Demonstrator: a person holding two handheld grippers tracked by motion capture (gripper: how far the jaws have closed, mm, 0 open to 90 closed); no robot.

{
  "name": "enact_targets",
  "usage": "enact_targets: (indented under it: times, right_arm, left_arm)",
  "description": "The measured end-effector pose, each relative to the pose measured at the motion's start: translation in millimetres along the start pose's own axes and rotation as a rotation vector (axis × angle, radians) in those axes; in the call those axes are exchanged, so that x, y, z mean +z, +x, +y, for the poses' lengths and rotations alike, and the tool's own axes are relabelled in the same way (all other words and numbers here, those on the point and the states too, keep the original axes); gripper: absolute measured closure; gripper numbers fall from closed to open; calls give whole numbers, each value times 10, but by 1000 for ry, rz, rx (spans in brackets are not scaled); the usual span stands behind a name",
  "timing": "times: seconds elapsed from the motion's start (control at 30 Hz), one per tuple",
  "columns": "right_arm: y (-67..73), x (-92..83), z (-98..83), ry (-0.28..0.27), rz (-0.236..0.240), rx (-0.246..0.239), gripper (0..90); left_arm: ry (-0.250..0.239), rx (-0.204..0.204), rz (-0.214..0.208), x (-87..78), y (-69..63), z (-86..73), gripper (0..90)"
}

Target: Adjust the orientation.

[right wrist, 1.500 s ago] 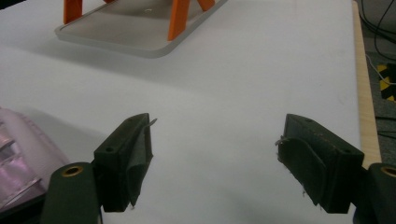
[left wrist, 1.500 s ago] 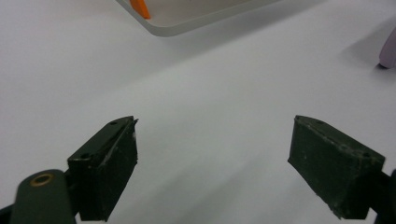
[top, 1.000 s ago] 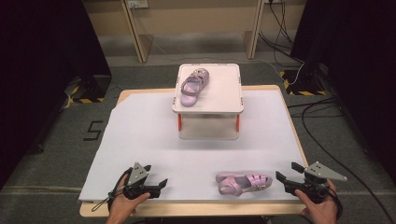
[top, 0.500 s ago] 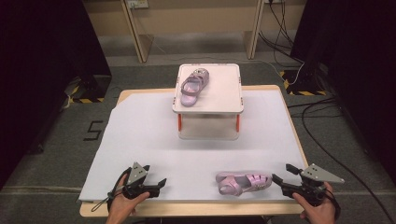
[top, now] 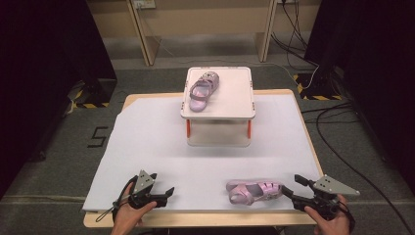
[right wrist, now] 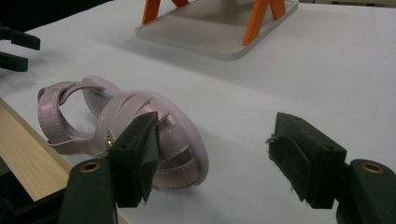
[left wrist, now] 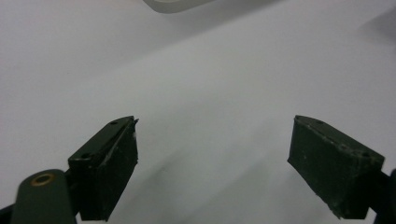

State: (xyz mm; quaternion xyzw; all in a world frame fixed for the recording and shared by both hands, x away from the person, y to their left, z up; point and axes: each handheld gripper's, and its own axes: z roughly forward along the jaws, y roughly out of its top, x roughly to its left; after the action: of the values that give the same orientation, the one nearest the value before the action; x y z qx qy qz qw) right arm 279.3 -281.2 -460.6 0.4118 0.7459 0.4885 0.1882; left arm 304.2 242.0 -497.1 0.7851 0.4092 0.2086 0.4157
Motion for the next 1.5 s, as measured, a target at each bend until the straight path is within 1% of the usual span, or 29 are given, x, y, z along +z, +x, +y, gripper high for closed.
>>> enact_targets:
  times: [0.07,0.1,0.17,0.2,0.23,0.33,0.43,0.5,0.67,0.87,0.97,1.0,1.03,1.07,1.1,1.13,1.17,1.2,1.23,1.3,1.33,1.37,1.47,1.5]
  right_arm:
    - [-2,16,2,-7,3,9,369]
    - [-12,25,9,-12,4,-2,386]
    - [-23,46,31,-11,9,-1,410]
    - [-41,61,41,-10,20,3,436]
    - [-65,74,50,-9,35,11,456]
    - [-138,118,69,-8,70,42,474]
    - [-183,159,72,-14,77,73,483]
    - [-206,182,75,-17,84,78,494]
    - [-249,242,92,-15,72,90,503]
    - [-330,370,125,9,49,96,528]
    - [-385,444,120,15,46,120,528]
    - [-400,463,118,20,41,121,527]
    - [-411,484,118,26,37,117,515]
    - [-414,508,119,44,43,109,474]
    - [-401,535,116,65,44,102,474]
    - [-385,546,114,64,34,96,435]
    - [-368,546,124,71,24,104,397]
    - [-350,536,137,66,12,98,400]
    - [-327,519,151,63,-11,77,384]
    - [-255,485,178,64,-32,52,344]
    - [-211,476,184,54,-32,53,327]
    - [-169,470,188,52,-35,44,308]
    - [-29,443,189,62,-35,16,295]
    - [18,425,187,68,-40,15,288]
  left_arm:
    - [3,0,-2,3,-2,1,151]
    - [4,3,-2,5,-1,1,151]
    - [3,2,-2,5,-1,3,151]
    - [3,1,-2,5,1,4,151]
    - [3,1,-2,7,2,4,151]
    - [2,-2,-1,9,-1,3,151]
    - [3,-3,-2,13,-2,3,151]
    - [2,-2,-3,16,-3,2,151]
    - [7,1,-6,14,-4,2,151]
    - [6,1,-7,16,-4,2,151]
    - [9,2,-11,19,-6,3,153]
    - [10,1,-11,16,-10,4,154]
    - [10,2,-12,16,-10,4,154]
    - [9,3,-12,18,-9,3,154]
    - [10,2,-11,18,-8,3,154]
    - [10,4,-10,16,-6,5,154]
    - [9,2,-9,12,-7,4,154]
    - [9,2,-11,10,-8,3,154]
    - [10,4,-10,8,-6,3,154]
    - [9,7,-5,6,-3,5,154]
    - [9,7,-5,4,-2,5,155]
    - [10,9,-6,3,-1,4,154]
    - [8,15,-3,3,-7,4,155]
    - [8,17,-2,0,-9,4,155]
